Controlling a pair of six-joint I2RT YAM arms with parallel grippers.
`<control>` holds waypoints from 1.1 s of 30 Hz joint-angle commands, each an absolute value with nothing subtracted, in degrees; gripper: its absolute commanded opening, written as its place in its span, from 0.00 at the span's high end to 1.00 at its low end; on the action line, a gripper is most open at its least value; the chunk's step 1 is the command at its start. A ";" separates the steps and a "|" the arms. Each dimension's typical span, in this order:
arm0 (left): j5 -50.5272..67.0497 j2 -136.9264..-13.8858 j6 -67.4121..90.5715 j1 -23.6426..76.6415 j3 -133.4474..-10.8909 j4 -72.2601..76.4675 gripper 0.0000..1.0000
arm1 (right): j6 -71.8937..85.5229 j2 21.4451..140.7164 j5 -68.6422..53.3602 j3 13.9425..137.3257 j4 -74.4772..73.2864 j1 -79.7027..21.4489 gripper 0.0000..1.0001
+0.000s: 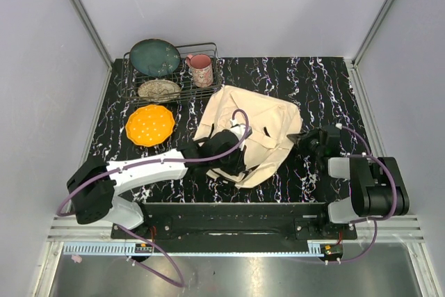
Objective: Pack the student bag
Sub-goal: Zip the student bag at the center of the board.
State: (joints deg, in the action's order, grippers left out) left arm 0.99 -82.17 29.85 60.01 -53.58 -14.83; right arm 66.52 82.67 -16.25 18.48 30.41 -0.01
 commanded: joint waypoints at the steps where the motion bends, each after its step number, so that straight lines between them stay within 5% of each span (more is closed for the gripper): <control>1: -2.46 -80.85 27.42 59.94 -56.06 -15.65 1.00 | 62.76 80.44 -19.85 22.76 33.15 1.49 0.52; 6: -0.97 -84.19 27.25 59.94 -60.29 -13.19 1.00 | 55.38 65.25 -14.87 22.76 7.51 1.49 0.24; 14: 0.95 -87.36 24.26 59.94 -66.26 -12.65 1.00 | 54.75 39.21 -19.76 19.96 -14.23 1.41 0.22; 20: 1.58 -88.42 23.64 59.94 -68.99 -12.83 1.00 | 57.22 39.55 -29.79 17.31 -13.18 0.44 0.30; 33: 1.14 -90.00 22.06 59.94 -72.60 -13.54 1.00 | 64.50 53.96 -31.12 21.27 -2.46 -14.06 0.28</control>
